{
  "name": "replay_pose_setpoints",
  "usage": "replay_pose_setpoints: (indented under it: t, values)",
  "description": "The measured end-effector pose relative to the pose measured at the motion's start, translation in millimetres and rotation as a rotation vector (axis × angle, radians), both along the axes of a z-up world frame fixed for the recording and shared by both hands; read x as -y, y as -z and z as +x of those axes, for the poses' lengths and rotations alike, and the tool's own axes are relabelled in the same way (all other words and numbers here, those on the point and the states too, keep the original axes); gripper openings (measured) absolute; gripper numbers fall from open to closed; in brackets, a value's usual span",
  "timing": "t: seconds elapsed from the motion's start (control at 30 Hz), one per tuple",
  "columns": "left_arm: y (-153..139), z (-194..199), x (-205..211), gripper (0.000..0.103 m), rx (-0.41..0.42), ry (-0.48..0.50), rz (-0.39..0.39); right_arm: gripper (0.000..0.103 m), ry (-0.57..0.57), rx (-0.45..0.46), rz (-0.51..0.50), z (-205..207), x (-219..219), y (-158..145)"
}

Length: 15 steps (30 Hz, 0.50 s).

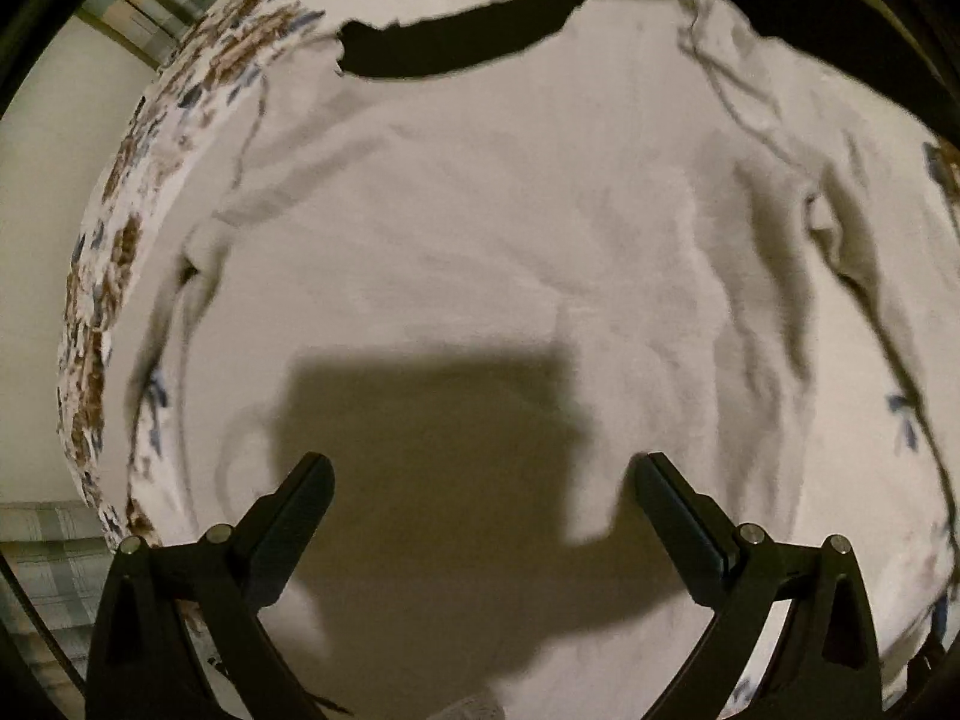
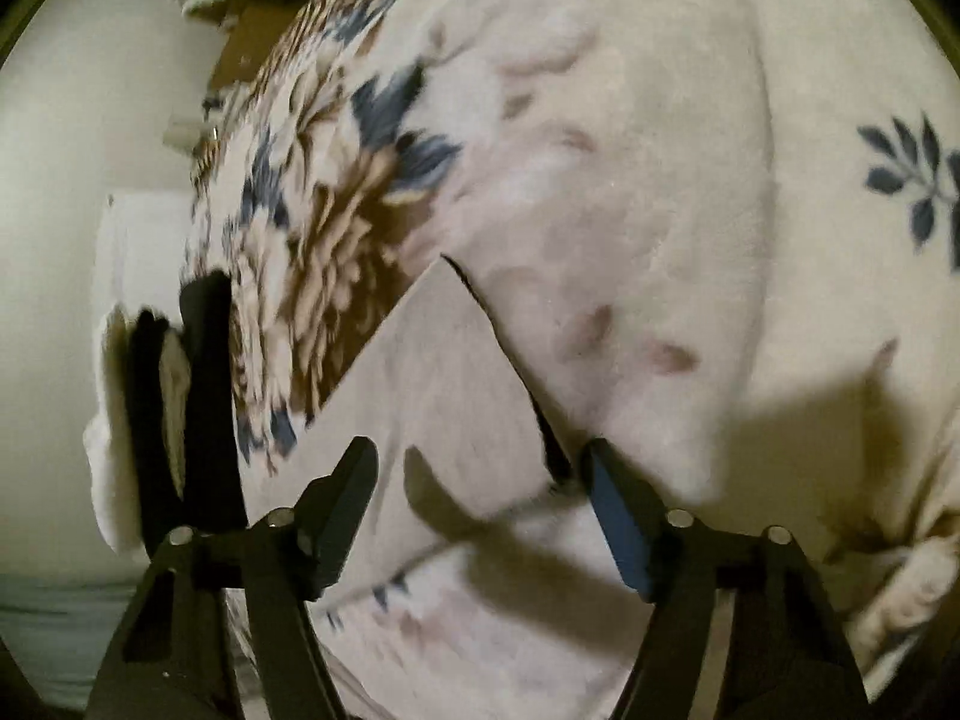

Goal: Fold small clothes

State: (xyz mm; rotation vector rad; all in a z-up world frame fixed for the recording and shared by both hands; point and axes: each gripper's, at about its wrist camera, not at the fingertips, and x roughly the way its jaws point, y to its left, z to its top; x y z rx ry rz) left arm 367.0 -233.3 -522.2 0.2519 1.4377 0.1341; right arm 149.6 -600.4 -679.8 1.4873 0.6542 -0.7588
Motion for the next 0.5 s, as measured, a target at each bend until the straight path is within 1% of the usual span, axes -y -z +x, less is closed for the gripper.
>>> replay_pose_setpoints:
  t: [0.03, 0.07, 0.1, 0.13, 0.17, 0.23, 0.33, 0.4, 0.5]
  values:
    - [3.2, 2.0, 1.1, 0.103, -0.004, -0.009, -0.003, 0.065, 0.029, 0.0, -0.009, 2.7, -2.9, -0.5]
    - [5.2, 2.9, -0.2, 0.103, -0.011, -0.018, -0.007, 0.051, 0.052, -0.009, -0.025, 6.2, -4.4, -3.0]
    - [5.4, 5.0, -0.7, 0.103, -0.014, -0.021, -0.012, 0.03, 0.07, -0.028, -0.042, 9.8, -4.7, -5.8]
    - [4.6, 6.6, -0.2, 0.103, -0.011, -0.022, -0.016, 0.02, 0.091, -0.051, -0.06, 12.9, -5.7, -10.4]
    - [2.9, 6.9, -0.7, 0.103, -0.008, -0.02, -0.02, 0.008, 0.104, -0.055, -0.072, 16.2, -5.7, -16.3]
    - [0.9, 9.1, -1.2, 0.103, -0.009, -0.015, -0.032, 0.006, 0.096, -0.074, -0.117, 26.0, -4.6, -31.4]
    - [-6.8, 13.6, -8.1, 0.103, 0.004, -0.02, -0.06, 0.006, 0.035, -0.105, -0.199, 49.4, -5.0, -59.7]
    - [-13.8, 19.9, -23.7, 0.103, 0.021, -0.033, -0.078, 0.005, -0.029, -0.107, -0.248, 65.4, -10.9, -83.8]
    - [-25.7, 27.6, -47.3, 0.103, 0.041, -0.073, -0.104, 0.005, -0.169, -0.089, -0.331, 106.0, -31.6, -125.1]
